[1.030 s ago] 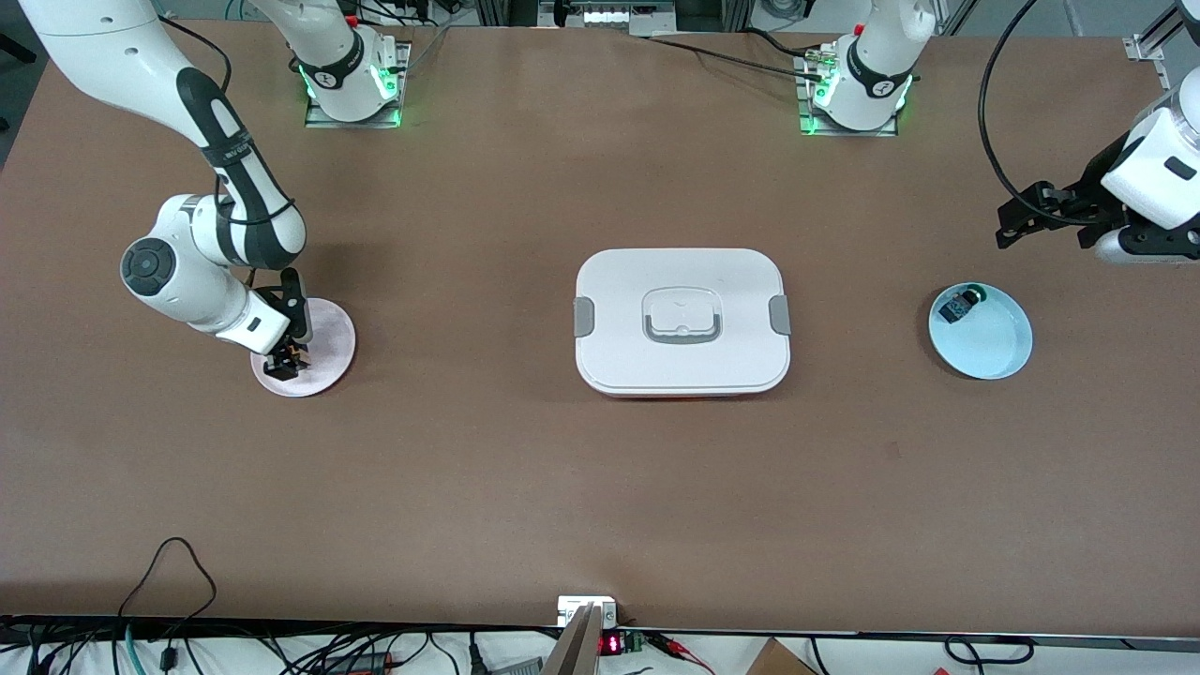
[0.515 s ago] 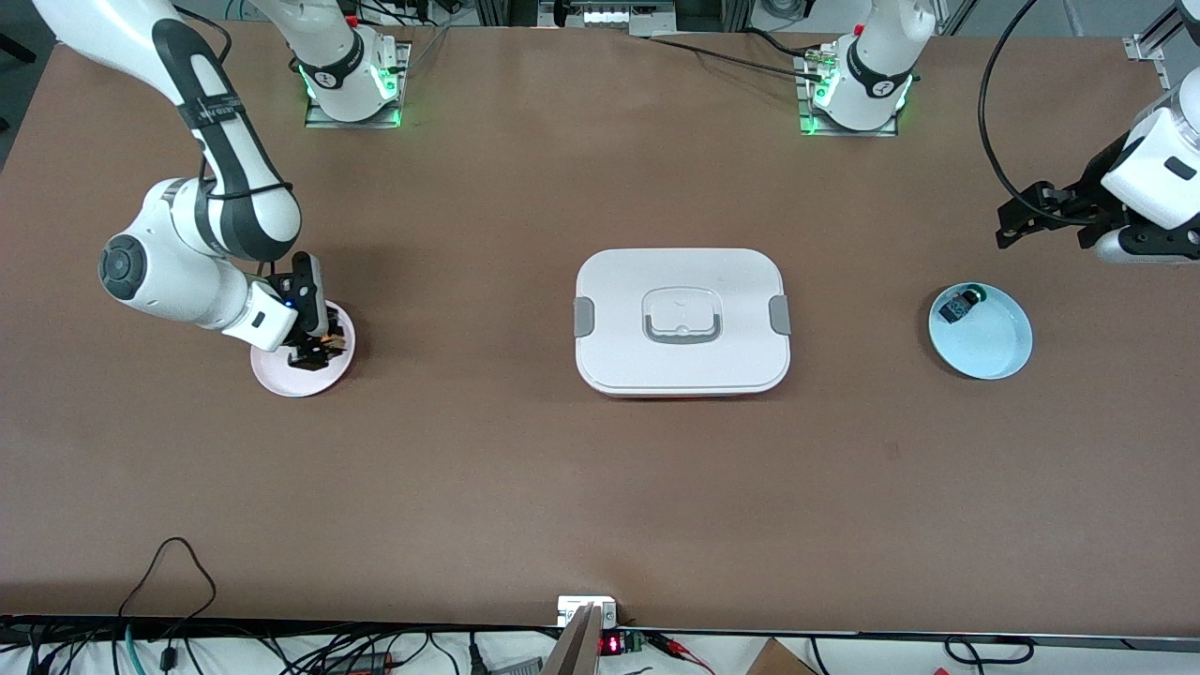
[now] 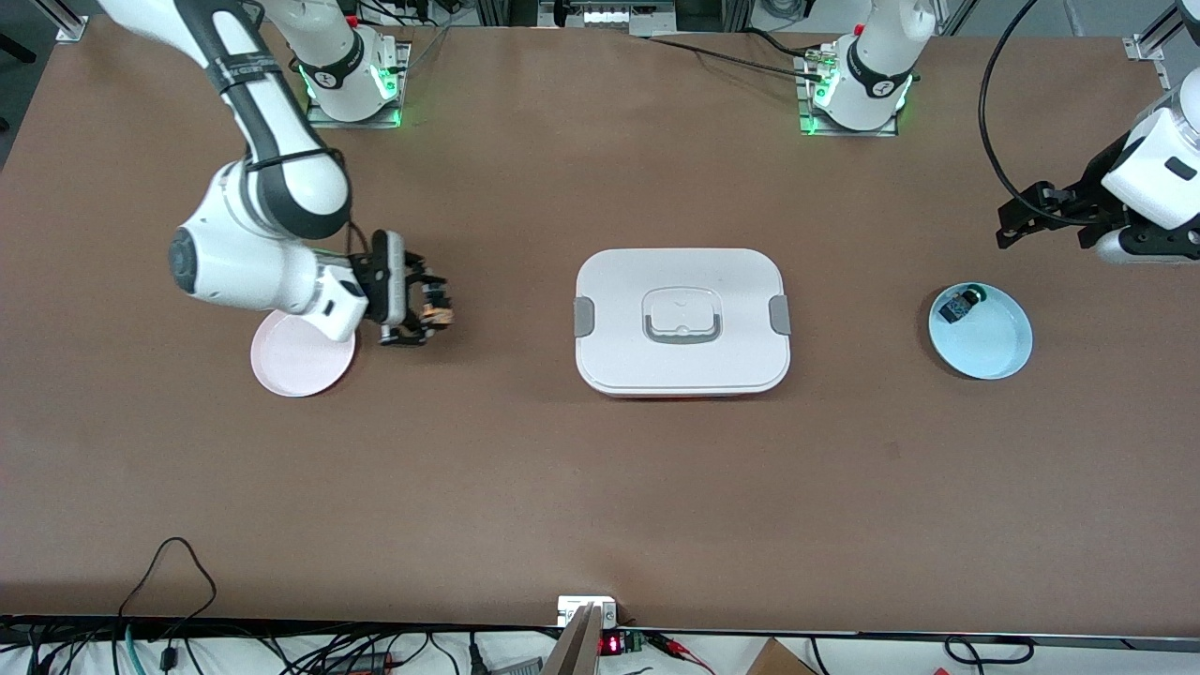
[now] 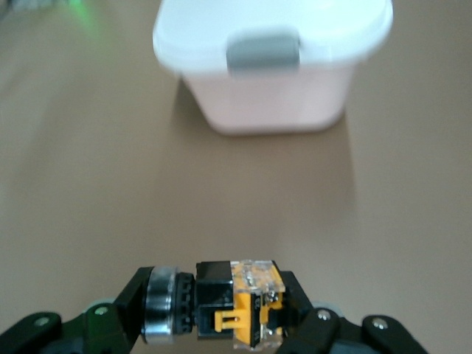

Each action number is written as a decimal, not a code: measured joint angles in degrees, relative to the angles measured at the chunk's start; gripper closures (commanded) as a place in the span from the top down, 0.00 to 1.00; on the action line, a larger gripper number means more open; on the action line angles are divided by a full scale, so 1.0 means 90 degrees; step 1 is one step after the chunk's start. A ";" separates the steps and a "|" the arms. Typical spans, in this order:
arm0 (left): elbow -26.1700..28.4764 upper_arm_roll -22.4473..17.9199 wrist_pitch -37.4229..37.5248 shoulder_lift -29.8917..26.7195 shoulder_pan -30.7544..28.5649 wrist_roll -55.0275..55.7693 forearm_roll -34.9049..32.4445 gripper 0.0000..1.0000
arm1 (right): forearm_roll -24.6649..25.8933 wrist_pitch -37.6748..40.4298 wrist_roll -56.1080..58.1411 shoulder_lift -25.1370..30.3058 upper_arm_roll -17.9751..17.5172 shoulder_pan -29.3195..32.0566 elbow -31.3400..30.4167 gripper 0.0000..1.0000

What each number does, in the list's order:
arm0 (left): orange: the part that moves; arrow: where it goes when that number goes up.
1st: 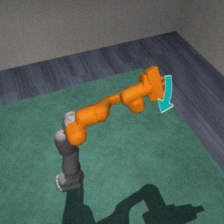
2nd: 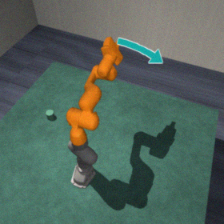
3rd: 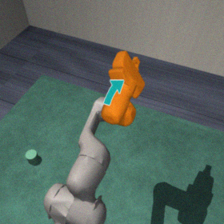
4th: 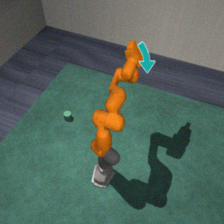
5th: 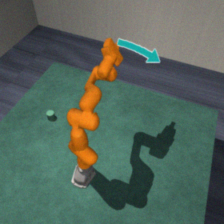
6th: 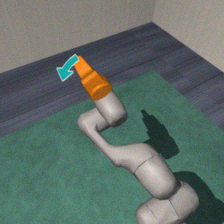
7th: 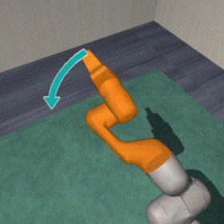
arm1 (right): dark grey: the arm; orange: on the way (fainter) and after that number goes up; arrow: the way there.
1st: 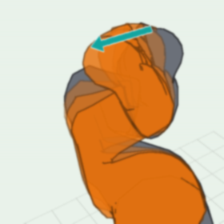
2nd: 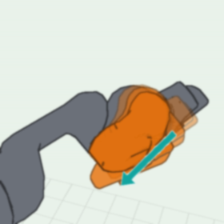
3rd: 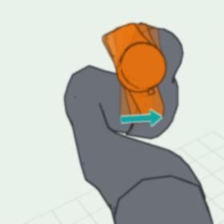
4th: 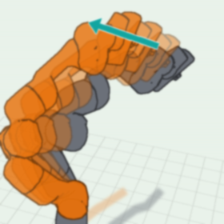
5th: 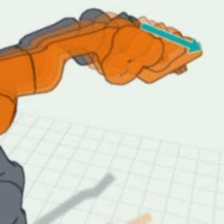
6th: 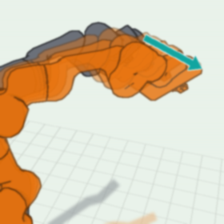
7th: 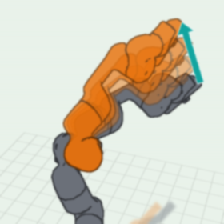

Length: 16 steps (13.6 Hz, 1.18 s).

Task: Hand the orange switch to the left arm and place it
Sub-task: 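Lift the switch with the right gripper and carry it over the box, then bring the switch toward the left gripper while the left gripper reaches it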

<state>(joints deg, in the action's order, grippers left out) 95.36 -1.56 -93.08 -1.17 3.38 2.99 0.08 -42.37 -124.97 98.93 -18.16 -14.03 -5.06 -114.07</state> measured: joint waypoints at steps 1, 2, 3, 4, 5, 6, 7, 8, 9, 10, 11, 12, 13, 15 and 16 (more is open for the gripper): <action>0.0000 0.0000 0.0000 0.0000 0.0000 0.0000 0.0000 1.00 | -0.0339 -0.0071 -0.0105 0.0000 -0.0010 -0.0194 0.0010 0.02; 0.0000 0.0000 0.0000 0.0000 0.0000 0.0000 0.0000 1.00 | -0.0633 -0.0126 -0.0209 0.0000 -0.0031 -0.0326 0.0019 0.02; 0.0000 0.0000 0.0000 0.0000 0.0000 0.0000 0.0000 1.00 | -0.0945 -0.0171 -0.0284 0.0000 -0.0091 -0.0400 0.0033 0.02; 0.0000 0.0000 0.0000 0.0001 0.0000 0.0000 0.0003 1.00 | -0.1283 -0.0217 -0.0348 -0.0001 -0.0195 -0.0430 0.0073 0.02; 0.0000 -0.0002 0.0001 0.0007 0.0000 0.0000 0.0026 1.00 | -0.1613 -0.0249 -0.0453 0.0000 -0.0318 -0.0443 0.0145 0.02; 0.0002 -0.0009 0.0003 0.0018 -0.0002 0.0000 0.0090 1.00 | -0.1960 -0.0291 -0.0577 0.0000 -0.0447 -0.0454 0.0238 0.02; 0.0002 -0.0020 0.0003 0.0033 -0.0010 0.0011 0.0177 1.00 | -0.2333 -0.0359 -0.0699 0.0003 -0.0571 -0.0487 0.0346 0.02; 0.0003 -0.0033 0.0005 0.0053 -0.0039 0.0010 0.0272 1.00 | -0.2710 -0.0467 -0.0809 0.0005 -0.0659 -0.0581 0.0460 0.02; 0.0006 -0.0051 0.0018 0.0086 -0.0070 0.0007 0.0344 1.00 | -0.3098 -0.0636 -0.0917 0.0006 -0.0706 -0.0742 0.0564 0.02; 0.0010 -0.0060 0.0051 0.0130 -0.0098 0.0006 0.0464 1.00 | -0.3508 -0.0853 -0.0985 0.0007 -0.0726 -0.0946 0.0651 0.02; 0.0013 -0.0062 0.0090 0.0181 -0.0118 0.0005 0.0703 1.00 | -0.3947 -0.1083 -0.1020 0.0008 -0.0738 -0.1170 0.0737 0.02; 0.0016 -0.0060 0.0158 0.0247 -0.0127 0.0004 0.1057 1.00 | -0.4415 -0.1320 -0.1031 0.0009 -0.0747 -0.1396 0.0818 0.02; 0.0022 -0.0058 0.0273 0.0340 -0.0129 0.0004 0.1543 1.00 | -0.4858 -0.1564 -0.1037 0.0009 -0.0753 -0.1618 0.0901 0.02; 0.0052 -0.0054 0.0666 0.0616 -0.0138 0.0004 0.2727 1.00 | -0.5553 -0.1904 -0.1103 0.0009 -0.0757 -0.1985 0.1053 0.02; 0.0076 -0.0055 0.0825 0.0801 -0.0163 0.0004 0.3470 1.00 | -0.5787 -0.2051 -0.1179 0.0006 -0.0757 -0.2127 0.1132 0.02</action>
<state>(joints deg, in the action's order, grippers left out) 96.05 -2.06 -85.66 6.03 1.92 3.02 31.30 -94.46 -143.43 88.32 -18.11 -20.84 -24.20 -103.88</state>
